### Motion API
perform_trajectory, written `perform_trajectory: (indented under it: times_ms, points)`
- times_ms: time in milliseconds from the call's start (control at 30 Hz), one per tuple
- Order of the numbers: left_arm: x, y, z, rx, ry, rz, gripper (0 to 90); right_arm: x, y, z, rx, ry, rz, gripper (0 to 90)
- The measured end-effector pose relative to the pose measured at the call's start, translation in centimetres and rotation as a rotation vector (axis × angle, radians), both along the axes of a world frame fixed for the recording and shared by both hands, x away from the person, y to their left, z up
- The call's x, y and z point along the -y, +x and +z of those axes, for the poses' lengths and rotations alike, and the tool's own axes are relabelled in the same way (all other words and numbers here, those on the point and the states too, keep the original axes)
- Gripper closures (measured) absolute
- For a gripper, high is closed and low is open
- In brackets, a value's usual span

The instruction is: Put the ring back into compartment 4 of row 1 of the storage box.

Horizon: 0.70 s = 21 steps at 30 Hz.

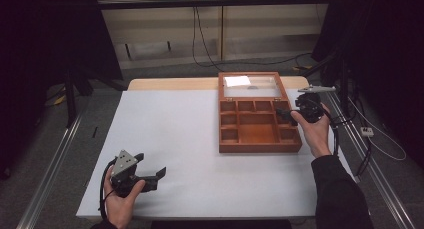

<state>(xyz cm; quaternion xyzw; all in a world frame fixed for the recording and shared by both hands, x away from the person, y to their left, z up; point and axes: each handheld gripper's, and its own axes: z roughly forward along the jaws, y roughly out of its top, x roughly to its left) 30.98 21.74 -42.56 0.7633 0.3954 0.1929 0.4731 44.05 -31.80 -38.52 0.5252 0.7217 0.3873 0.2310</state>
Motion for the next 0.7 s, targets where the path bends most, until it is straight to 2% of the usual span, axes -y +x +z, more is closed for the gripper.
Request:
perform_trajectory:
  times_ms: [100, 200, 467, 600, 700]
  points:
    - [0.0, -0.1, 0.0, -0.001, 0.0, 0.0, 6.8, -0.2, -0.8, 0.1, 0.004, -0.009, 0.003, 9.0]
    - [0.1, -0.1, 0.1, 0.003, 0.004, -0.002, 6.8, -0.2, -1.6, 0.4, 0.017, 0.031, 0.016, 9.1]
    - [0.1, -0.2, 0.1, 0.004, -0.001, -0.008, 6.7, -1.5, -4.0, 0.8, 0.046, -0.005, 0.017, 8.2]
    - [0.1, -0.2, 0.1, 0.003, -0.002, -0.011, 6.7, -1.8, -4.9, 0.8, 0.046, -0.002, 0.025, 8.8]
    - [0.2, -0.1, 0.1, 0.002, -0.005, -0.01, 6.7, -2.1, -5.7, 0.9, 0.065, -0.016, 0.022, 8.7]
